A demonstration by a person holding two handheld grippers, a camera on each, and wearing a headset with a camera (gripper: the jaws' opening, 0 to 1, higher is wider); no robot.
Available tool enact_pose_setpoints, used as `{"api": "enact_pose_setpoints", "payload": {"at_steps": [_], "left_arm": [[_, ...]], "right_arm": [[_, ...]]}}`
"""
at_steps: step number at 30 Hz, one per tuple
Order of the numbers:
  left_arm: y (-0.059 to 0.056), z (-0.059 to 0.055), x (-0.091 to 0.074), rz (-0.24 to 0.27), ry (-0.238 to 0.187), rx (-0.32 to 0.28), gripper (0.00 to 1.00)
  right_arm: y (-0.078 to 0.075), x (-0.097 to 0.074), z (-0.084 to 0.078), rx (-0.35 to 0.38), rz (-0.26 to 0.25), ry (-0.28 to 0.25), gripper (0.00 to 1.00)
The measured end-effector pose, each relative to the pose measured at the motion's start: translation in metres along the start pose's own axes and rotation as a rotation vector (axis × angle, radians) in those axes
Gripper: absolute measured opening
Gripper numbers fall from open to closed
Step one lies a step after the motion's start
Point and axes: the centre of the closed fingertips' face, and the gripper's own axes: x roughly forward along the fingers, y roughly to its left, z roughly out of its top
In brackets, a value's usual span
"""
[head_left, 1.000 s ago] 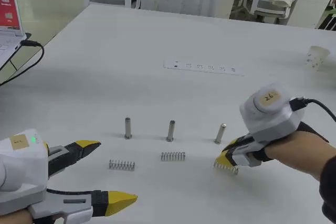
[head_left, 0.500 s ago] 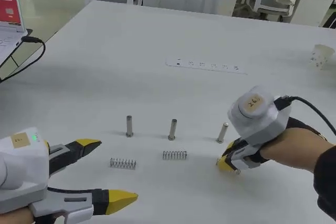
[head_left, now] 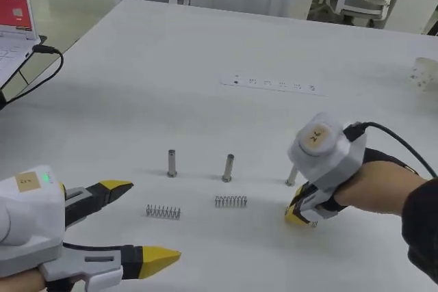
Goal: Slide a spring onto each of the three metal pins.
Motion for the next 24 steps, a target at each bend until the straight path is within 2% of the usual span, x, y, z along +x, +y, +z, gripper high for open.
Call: {"api": "enact_pose_setpoints", "payload": {"at_steps": [10, 14, 24], "left_arm": [[0.0, 0.001, 0.0, 0.0, 0.001, 0.003, 0.79], [0.0, 0.002, 0.0, 0.0, 0.0, 0.006, 0.79], [-0.005, 0.01, 0.001, -0.016, -0.005, 0.028, 0.79]], "right_arm": [[0.001, 0.0, 0.0, 0.007, 0.006, 0.002, 0.08], [0.001, -0.005, 0.005, 0.019, -0.007, -0.028, 0.08], [0.004, -0.026, 0.021, 0.078, -0.026, -0.146, 0.08]]}}
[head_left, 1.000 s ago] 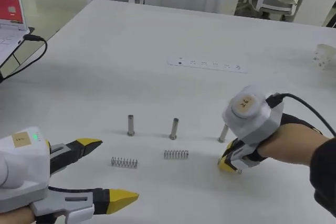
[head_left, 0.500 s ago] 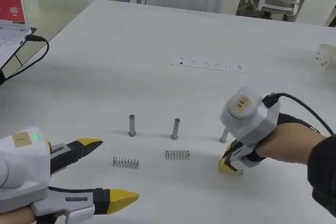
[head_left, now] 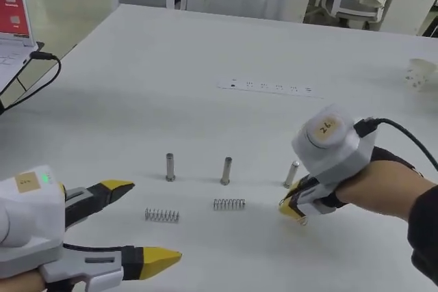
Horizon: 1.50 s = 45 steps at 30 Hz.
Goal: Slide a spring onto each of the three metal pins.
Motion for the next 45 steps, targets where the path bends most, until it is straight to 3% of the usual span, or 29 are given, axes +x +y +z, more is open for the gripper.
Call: {"api": "enact_pose_setpoints", "payload": {"at_steps": [13, 18, 24, 31, 40, 45], "left_arm": [[-0.015, 0.015, 0.005, -0.056, -0.019, 0.03, 0.77], [-0.02, 0.022, 0.007, -0.084, -0.034, 0.025, 0.75], [-0.027, 0.034, 0.011, -0.117, -0.063, 0.012, 0.73], [-0.032, 0.044, 0.014, -0.152, -0.098, -0.02, 0.71], [-0.036, 0.046, 0.026, -0.196, -0.07, 0.02, 0.67], [-0.033, 0.045, 0.036, -0.227, -0.06, -0.003, 0.61]], "right_arm": [[0.014, -0.028, 0.033, 0.074, -0.007, -0.18, 0.08], [0.026, -0.042, 0.062, 0.113, 0.025, -0.305, 0.08], [0.04, -0.053, 0.087, 0.14, 0.071, -0.4, 0.08], [0.059, -0.061, 0.109, 0.137, 0.121, -0.467, 0.08], [0.071, -0.065, 0.128, 0.153, 0.173, -0.535, 0.08], [0.075, -0.059, 0.128, 0.174, 0.188, -0.546, 0.08]]}}
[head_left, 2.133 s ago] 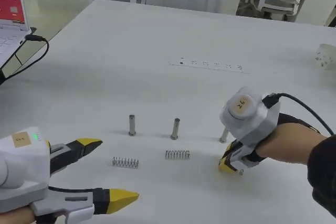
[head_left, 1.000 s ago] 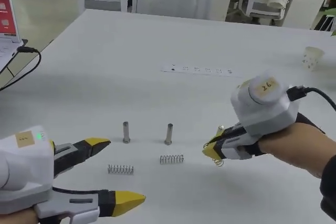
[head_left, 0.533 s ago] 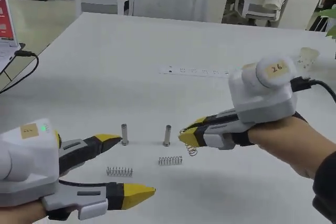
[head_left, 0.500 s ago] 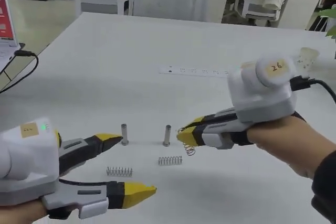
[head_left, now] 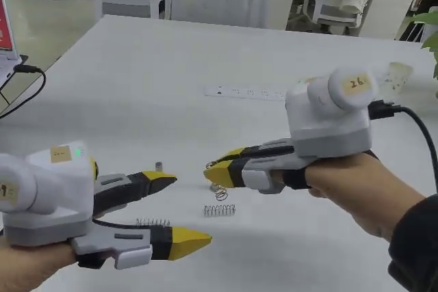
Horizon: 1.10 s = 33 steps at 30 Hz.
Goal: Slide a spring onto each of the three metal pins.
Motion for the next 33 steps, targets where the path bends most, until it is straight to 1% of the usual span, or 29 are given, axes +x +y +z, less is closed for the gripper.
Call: {"api": "enact_pose_setpoints", "payload": {"at_steps": [2, 3, 7, 9, 12, 16, 19, 23, 26, 29, 33], "left_arm": [[0.002, -0.002, 0.004, -0.01, 0.007, -0.01, 0.58], [0.001, -0.002, 0.006, -0.021, 0.003, -0.027, 0.57], [0.001, -0.001, 0.01, -0.042, -0.017, -0.054, 0.51], [0.002, -0.002, 0.011, -0.046, -0.018, -0.06, 0.45], [0.001, -0.003, 0.013, -0.051, -0.02, -0.069, 0.41], [-0.002, 0.001, 0.014, -0.064, -0.041, -0.089, 0.36], [-0.003, 0.0, 0.014, -0.068, -0.039, -0.088, 0.33], [-0.006, 0.0, 0.015, -0.076, -0.037, -0.083, 0.29], [-0.008, 0.001, 0.016, -0.081, -0.041, -0.07, 0.23], [-0.007, 0.0, 0.016, -0.076, -0.039, -0.072, 0.22], [-0.007, 0.001, 0.017, -0.078, -0.043, -0.069, 0.16]], "right_arm": [[0.001, 0.001, -0.002, 0.015, 0.004, -0.005, 0.08], [0.002, 0.002, -0.002, 0.026, 0.011, -0.01, 0.08], [0.002, 0.002, -0.003, 0.047, 0.022, -0.025, 0.08], [0.003, 0.003, -0.002, 0.066, 0.037, -0.04, 0.08], [0.005, 0.003, -0.001, 0.087, 0.052, -0.058, 0.08], [0.009, 0.006, -0.001, 0.092, 0.067, -0.063, 0.08], [0.011, 0.007, -0.002, 0.093, 0.074, -0.066, 0.08], [0.015, 0.009, 0.001, 0.104, 0.092, -0.083, 0.08], [0.017, 0.01, 0.001, 0.107, 0.099, -0.084, 0.08], [0.017, 0.011, 0.001, 0.11, 0.103, -0.084, 0.08], [0.017, 0.011, 0.001, 0.111, 0.106, -0.086, 0.08]]}}
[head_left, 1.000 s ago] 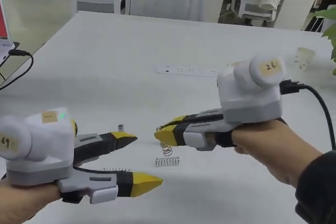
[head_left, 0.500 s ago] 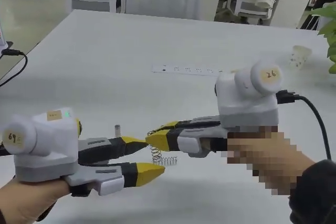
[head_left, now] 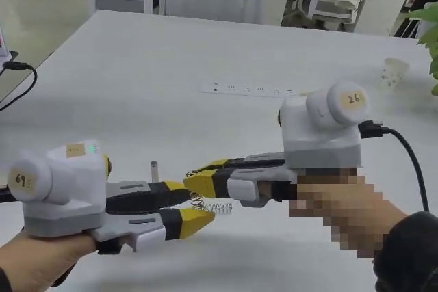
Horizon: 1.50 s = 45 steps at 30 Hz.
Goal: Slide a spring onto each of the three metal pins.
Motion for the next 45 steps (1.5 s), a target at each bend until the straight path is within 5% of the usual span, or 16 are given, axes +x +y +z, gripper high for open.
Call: {"api": "enact_pose_setpoints", "payload": {"at_steps": [15, 26, 38, 45], "left_arm": [[-0.004, -0.005, 0.002, -0.019, 0.036, 0.046, 0.03], [-0.015, -0.022, 0.008, -0.053, 0.157, 0.192, 0.02], [-0.033, -0.052, 0.012, -0.123, 0.337, 0.347, 0.02], [-0.031, -0.053, 0.008, -0.122, 0.35, 0.349, 0.02]], "right_arm": [[0.002, -0.003, -0.007, -0.012, 0.018, 0.043, 0.08], [0.008, -0.014, -0.028, -0.121, 0.063, 0.234, 0.08], [0.018, -0.023, -0.068, -0.318, 0.109, 0.576, 0.08], [0.019, -0.017, -0.072, -0.355, 0.129, 0.636, 0.09]]}}
